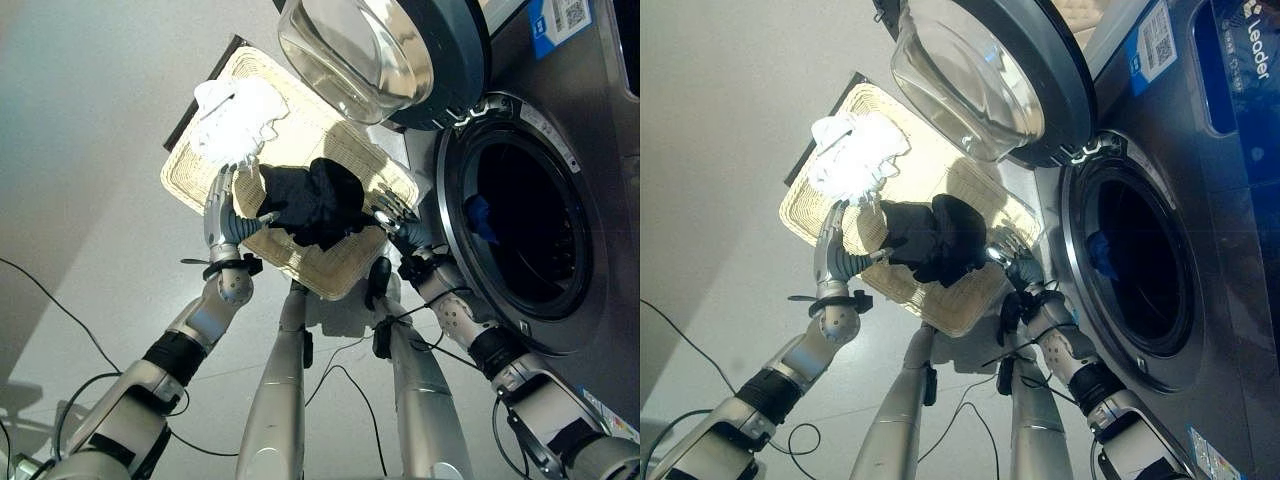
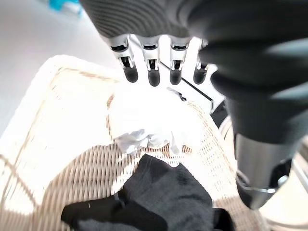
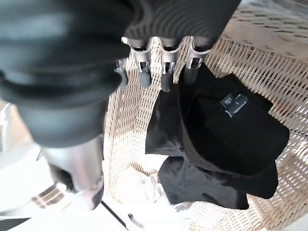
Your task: Put the clothes into the washing machine.
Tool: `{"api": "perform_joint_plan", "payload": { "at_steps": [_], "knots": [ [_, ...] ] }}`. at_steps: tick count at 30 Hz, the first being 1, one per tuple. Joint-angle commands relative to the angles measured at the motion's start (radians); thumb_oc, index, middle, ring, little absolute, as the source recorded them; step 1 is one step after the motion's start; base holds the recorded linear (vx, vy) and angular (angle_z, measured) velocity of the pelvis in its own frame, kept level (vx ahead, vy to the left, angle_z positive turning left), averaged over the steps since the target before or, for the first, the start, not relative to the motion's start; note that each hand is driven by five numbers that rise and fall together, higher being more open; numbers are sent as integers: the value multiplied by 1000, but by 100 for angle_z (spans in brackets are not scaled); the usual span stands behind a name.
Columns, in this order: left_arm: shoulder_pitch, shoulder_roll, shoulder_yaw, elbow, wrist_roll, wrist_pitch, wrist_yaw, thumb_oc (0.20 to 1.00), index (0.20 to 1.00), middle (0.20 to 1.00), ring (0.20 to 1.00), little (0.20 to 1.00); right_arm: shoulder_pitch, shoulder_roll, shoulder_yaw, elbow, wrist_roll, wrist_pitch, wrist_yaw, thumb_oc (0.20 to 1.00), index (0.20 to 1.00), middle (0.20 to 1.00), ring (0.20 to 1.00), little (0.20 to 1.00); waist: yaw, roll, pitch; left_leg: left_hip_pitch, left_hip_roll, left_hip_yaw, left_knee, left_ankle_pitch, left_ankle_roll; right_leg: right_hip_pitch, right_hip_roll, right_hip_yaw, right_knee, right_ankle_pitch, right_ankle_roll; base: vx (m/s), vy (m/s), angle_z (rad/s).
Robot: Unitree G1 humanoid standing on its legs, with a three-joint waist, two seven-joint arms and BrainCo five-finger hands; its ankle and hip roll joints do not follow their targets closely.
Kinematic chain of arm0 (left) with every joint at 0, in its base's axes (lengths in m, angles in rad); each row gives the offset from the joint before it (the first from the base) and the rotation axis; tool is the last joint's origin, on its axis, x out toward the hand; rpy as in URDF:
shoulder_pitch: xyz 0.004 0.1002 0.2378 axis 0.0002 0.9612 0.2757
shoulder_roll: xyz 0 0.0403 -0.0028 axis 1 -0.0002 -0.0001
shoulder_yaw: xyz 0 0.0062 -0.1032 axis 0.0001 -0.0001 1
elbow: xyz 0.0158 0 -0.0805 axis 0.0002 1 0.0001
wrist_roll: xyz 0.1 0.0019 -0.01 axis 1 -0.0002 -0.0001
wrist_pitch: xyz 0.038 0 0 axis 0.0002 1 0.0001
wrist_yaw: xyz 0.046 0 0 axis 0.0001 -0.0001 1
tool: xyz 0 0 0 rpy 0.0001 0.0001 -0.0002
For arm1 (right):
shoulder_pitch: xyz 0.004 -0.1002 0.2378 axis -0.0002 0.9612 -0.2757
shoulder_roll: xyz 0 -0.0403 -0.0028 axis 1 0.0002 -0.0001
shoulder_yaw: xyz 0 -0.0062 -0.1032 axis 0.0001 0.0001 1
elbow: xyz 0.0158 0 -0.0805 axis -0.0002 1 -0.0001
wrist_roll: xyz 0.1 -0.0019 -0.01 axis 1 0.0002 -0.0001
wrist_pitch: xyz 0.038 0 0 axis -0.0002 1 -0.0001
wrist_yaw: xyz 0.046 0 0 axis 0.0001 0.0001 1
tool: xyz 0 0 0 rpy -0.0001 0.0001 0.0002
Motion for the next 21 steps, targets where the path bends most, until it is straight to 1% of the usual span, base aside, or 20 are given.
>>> {"api": "perform_joint_plan", "payload": {
  "at_steps": [1, 2, 3, 4, 7, 8, 9, 10, 11, 12, 13, 14, 15, 17, 18, 21],
  "knots": [
    [-49, 8, -50, 51, 132, 98, -137, 1000, 1000, 1000, 1000, 1000, 6, 7, 15, -81, -8, 3, 7, 1000, 1000, 1000, 1000, 1000, -34, -33, -14, 8, -68, 82, 47, -53, -1, 75, 20, -14, -238, 209, 102, 9, 77, -2],
    [-74, 12, -78, 76, 155, 127, -184, 1000, 1000, 1000, 1000, 1000, -3, 6, 21, -76, -2, 9, 8, 1000, 1000, 1000, 1000, 1000, -40, -35, -14, 8, -67, 87, 47, -52, -2, 72, 22, -8, -239, 212, 102, 7, 63, -1],
    [-80, 12, -83, 81, 159, 129, -194, 1000, 1000, 1000, 1000, 1000, -6, 6, 22, -74, -1, 10, 8, 1000, 1000, 1000, 1000, 1000, -41, -35, -14, 8, -66, 89, 47, -52, -2, 71, 23, -7, -240, 213, 103, 4, 64, -1],
    [-104, 14, -102, 107, 185, 153, -238, 1000, 1000, 1000, 1000, 1000, -12, 1, 27, -68, 6, 13, 16, 1000, 1000, 1000, 1000, 1000, -48, -39, -14, 7, -64, 97, 45, -51, -4, 70, 26, -2, -244, 216, 103, 2, 50, -1],
    [-151, 10, -147, 159, 212, 227, -305, 1000, 1000, 1000, 1000, 1000, -24, 5, 41, -56, 12, 16, 20, 1000, 1000, 1000, 1000, 1000, -61, -45, -14, 4, -60, 109, 41, -47, -9, 65, 30, 6, -250, 221, 105, 3, 41, -7],
    [-165, 7, -157, 178, 215, 238, -329, 1000, 1000, 1000, 1000, 1000, -29, 7, 47, -52, 15, 16, 20, 1000, 1000, 1000, 1000, 1000, -64, -48, -14, 3, -58, 113, 39, -47, -9, 63, 31, 9, -252, 223, 106, 10, 45, -12],
    [-204, -4, -188, 234, 228, 283, -382, 1000, 1000, 1000, 1000, 1000, -42, 11, 67, -45, 25, 16, 19, 1000, 1000, 1000, 1000, 1000, -75, -57, -14, 2, -54, 124, 33, -43, -12, 59, 38, 18, -255, 225, 106, 9, 39, -13],
    [-211, -7, -193, 247, 225, 286, -397, 1000, 1000, 1000, 1000, 1000, -44, 13, 70, -44, 25, 16, 18, 1000, 1000, 1000, 1000, 1000, -78, -58, -14, 1, -54, 127, 32, -42, -12, 58, 40, 20, -256, 226, 107, 6, 41, -18],
    [-239, -25, -212, 298, 215, 308, -473, 1000, 1000, 1000, 1000, 1000, -54, 20, 81, -38, 27, 15, 14, 1000, 1000, 1000, 1000, 1000, -86, -66, -14, -4, -51, 134, 30, -39, -14, 52, 43, 25, -257, 228, 107, 0, 16, -14],
    [-240, -26, -212, 298, 215, 308, -473, 1000, 1000, 1000, 1000, 1000, -54, 20, 81, -37, 27, 15, 14, 1000, 1000, 1000, 1000, 1000, -85, -66, -14, -4, -51, 134, 30, -39, -14, 52, 43, 25, -257, 228, 107, 4, 10, -16],
    [-261, -47, -227, 335, 226, 300, -555, 1000, 1000, 1000, 1000, 1000, -65, 32, 93, -27, 33, 11, 5, 1000, 1000, 1000, 1000, 1000, -92, -74, -14, -10, -49, 139, 29, -38, -16, 46, 44, 30, -259, 233, 109, 5, 0, -9],
    [-266, -55, -232, 350, 229, 285, -574, 1000, 1000, 1000, 1000, 1000, -67, 35, 94, -24, 32, 10, 5, 1000, 1000, 1000, 1000, 1000, -94, -76, -14, -10, -49, 140, 28, -37, -16, 45, 45, 30, -260, 234, 110, 10, 3, -10],
    [-285, -72, -249, 372, 272, 280, -621, 1000, 1000, 1000, 1000, 1000, -75, 46, 97, -12, 32, 9, 5, 1000, 1000, 1000, 1000, 1000, -99, -82, -14, -13, -49, 142, 27, -37, -17, 42, 48, 33, -262, 236, 111, 8, -1, -6],
    [-311, -89, -274, 397, 270, 267, -661, 1000, 1000, 1000, 1000, 1000, -85, 60, 103, 6, 33, 2, 10, 1000, 1000, 1000, 1000, 1000, -105, -91, -14, -13, -47, 146, 24, -39, -16, 40, 51, 34, -265, 239, 112, 9, -12, -13],
    [-321, -94, -283, 401, 300, 268, -683, 1000, 1000, 1000, 1000, 1000, -88, 63, 104, 11, 36, 0, 14, 1000, 1000, 1000, 1000, 1000, -106, -95, -14, -13, -47, 146, 24, -40, -16, 40, 53, 34, -266, 239, 112, 7, -12, -11],
    [-342, -105, -307, 413, 322, 284, -705, 1000, 1000, 1000, 1000, 1000, -96, 74, 111, 23, 40, -4, 16, 1000, 1000, 1000, 1000, 1000, -110, -102, -14, -14, -46, 145, 26, -40, -17, 41, 54, 35, -267, 242, 114, 7, -5, -4]
  ]
}}
